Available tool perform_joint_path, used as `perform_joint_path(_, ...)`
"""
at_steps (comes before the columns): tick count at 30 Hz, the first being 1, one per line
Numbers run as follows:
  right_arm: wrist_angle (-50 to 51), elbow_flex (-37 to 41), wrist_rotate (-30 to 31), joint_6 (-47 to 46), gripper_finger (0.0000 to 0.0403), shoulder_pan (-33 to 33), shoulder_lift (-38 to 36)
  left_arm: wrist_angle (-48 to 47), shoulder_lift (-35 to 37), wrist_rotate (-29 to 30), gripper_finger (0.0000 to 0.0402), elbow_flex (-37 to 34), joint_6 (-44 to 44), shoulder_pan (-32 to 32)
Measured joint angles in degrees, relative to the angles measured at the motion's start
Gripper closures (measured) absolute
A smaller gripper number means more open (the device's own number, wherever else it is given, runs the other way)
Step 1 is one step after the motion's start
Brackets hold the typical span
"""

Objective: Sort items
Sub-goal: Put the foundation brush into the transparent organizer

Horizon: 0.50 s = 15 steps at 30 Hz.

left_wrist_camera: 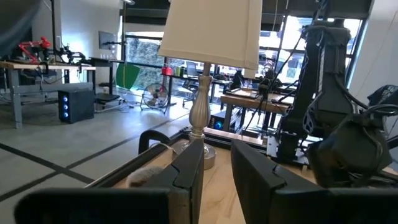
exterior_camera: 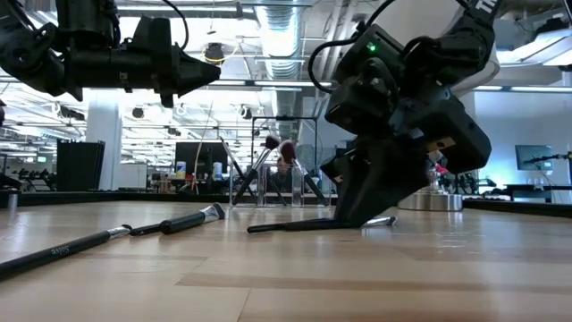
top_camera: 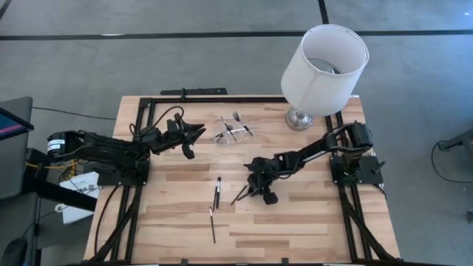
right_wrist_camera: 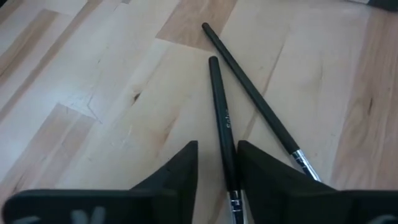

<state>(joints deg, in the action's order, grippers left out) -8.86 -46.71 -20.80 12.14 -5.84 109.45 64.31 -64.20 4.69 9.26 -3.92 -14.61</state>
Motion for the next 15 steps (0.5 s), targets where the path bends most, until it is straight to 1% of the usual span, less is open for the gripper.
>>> perform_joint_path(4,-4.48,2.79,1.36,0.03,0.0267,-0.64,-0.18,0.00,0.00,-0.01,0.0323,0.00,0.00,0.00)
perform_joint_path(7,-9.19,5.22,1.41,0.02,0.0257,-0.54,-0.20,0.00,0.00,0.00,0.0323,0.00,0.00,0.00)
perform_joint_path(10,-13.35,7.31,1.31,-0.50,0.0255,0.53,-0.16,0.00,0.00,0.00,0.0323,0.00,0.00,0.00)
perform_joint_path(13,-14.29,8.16,-0.06,-3.00,0.0262,1.64,-0.13,0.00,0.00,0.00,0.0323,0.00,0.00,0.00)
perform_joint_path(15,-15.53,9.14,-0.93,-1.78,0.0268,1.94,-0.13,0.00,0.00,0.00,0.0323,0.00,0.06,0.00)
